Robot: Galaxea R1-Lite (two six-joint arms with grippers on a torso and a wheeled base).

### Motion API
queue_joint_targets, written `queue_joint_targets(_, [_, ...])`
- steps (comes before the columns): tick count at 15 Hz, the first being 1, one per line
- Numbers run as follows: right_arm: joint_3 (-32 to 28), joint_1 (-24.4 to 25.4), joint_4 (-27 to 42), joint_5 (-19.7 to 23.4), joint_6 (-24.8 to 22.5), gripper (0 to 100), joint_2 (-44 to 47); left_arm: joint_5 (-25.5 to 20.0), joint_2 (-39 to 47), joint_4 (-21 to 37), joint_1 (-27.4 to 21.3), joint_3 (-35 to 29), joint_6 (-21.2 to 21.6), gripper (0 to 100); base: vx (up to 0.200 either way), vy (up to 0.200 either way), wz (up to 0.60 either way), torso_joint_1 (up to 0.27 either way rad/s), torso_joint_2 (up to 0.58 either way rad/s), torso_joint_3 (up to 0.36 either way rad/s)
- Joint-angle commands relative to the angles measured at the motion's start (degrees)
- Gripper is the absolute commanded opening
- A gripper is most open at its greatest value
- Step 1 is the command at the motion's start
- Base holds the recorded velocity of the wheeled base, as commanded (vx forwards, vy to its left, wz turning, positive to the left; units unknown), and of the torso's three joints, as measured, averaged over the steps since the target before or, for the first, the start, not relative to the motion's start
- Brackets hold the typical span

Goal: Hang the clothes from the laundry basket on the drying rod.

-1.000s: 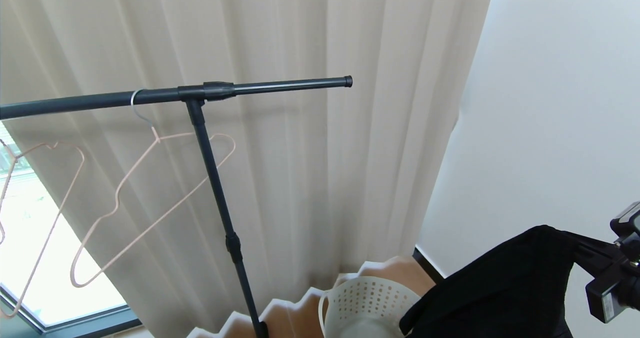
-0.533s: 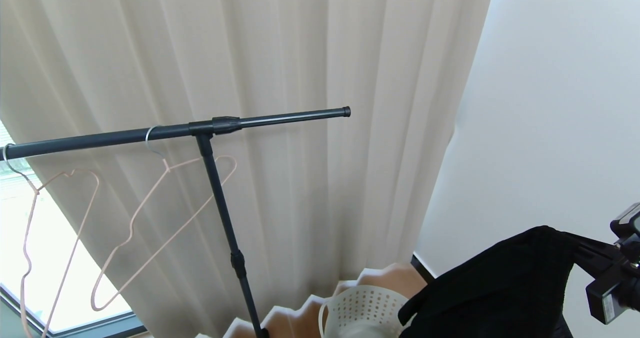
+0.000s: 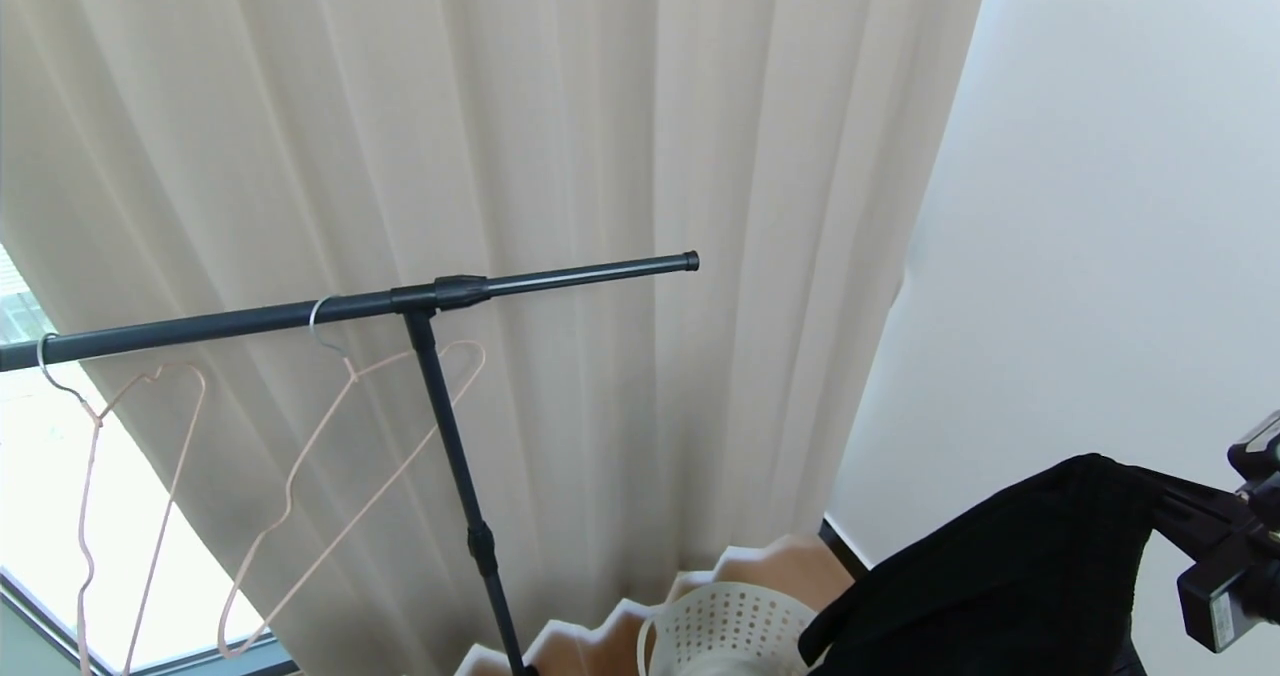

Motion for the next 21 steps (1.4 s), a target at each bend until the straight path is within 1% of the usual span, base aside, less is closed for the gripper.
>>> queue_joint_targets(1, [0.4, 0.0, 0.0, 0.1, -0.1, 0, -0.4, -0.1, 0.1, 0.0, 0.0, 0.0, 0.0, 100, 0.0, 0.0, 0.0, 0.163, -0.36, -0.188])
queue_joint_targets(5, [0.9, 0.0, 0.0, 0.1, -0.2, 0, -0.8, 0.1, 0.1, 0.0, 0.0, 0.0, -0.1, 100, 0.0, 0.0, 0.0, 0.063, -0.12, -0.117])
queue_joint_targets(11, [1.1, 0.1, 0.0, 0.0, -0.3, 0, -0.7, 0.0, 0.1, 0.0, 0.0, 0.0, 0.2, 100, 0.0, 0.0, 0.0, 0.003, 0.0, -0.008])
queue_joint_targets(16, [1.3, 0.1, 0.0, 0.0, -0.3, 0, -1.1, -0.1, 0.1, 0.0, 0.0, 0.0, 0.1, 100, 0.0, 0.0, 0.6, 0.001, 0.0, 0.002])
queue_joint_targets(17, [1.3, 0.1, 0.0, 0.0, -0.3, 0, -1.1, -0.1, 0.1, 0.0, 0.0, 0.0, 0.2, 100, -0.2, 0.0, 0.6, 0.007, 0.01, -0.002])
queue_joint_targets(21, [1.3, 0.1, 0.1, 0.0, -0.2, 0, -1.1, -0.1, 0.1, 0.0, 0.0, 0.0, 0.0, 100, -0.2, 0.0, 0.0, 0.004, 0.0, -0.001])
